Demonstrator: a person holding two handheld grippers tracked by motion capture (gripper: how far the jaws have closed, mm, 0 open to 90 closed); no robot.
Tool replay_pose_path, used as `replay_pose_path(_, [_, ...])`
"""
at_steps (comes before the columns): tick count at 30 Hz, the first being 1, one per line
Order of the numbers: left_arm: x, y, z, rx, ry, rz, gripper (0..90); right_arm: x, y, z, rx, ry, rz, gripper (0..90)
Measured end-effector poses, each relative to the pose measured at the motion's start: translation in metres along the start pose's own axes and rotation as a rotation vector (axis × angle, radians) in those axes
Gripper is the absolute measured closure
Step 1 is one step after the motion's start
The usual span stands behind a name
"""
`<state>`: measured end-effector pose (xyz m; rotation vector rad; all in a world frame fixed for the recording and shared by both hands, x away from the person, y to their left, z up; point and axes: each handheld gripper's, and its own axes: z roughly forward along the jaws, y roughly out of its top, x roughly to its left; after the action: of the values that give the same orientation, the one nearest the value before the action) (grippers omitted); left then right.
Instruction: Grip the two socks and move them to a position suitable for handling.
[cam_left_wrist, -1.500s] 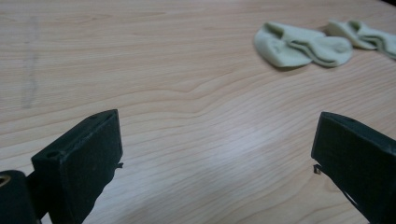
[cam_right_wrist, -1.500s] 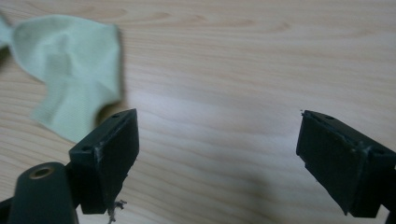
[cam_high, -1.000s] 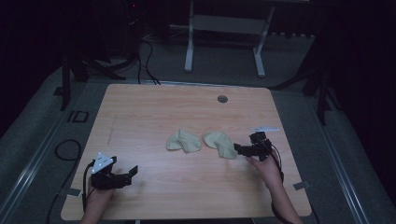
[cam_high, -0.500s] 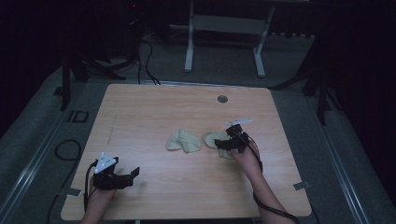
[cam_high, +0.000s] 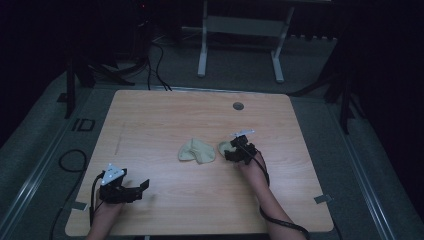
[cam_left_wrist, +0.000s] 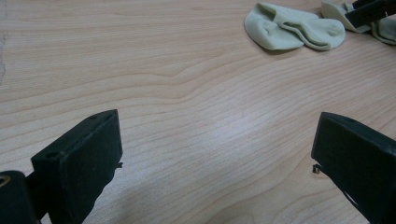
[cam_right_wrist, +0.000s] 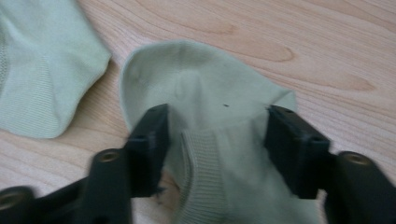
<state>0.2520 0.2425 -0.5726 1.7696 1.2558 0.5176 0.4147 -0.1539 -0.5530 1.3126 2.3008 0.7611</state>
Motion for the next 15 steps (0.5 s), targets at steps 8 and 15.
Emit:
replay_pose_path(8, [-0.001,0.000,0.001,0.007,-0.003,0.004,1.8,0.001,0.002,-0.003,0.011,-0.011,-0.022,75.9])
replay_pose_path(15, [0.000,-0.001,0.000,0.005,-0.002,-0.001,1.8,0.003,0.006,-0.013,0.011,0.013,-0.038,79.8])
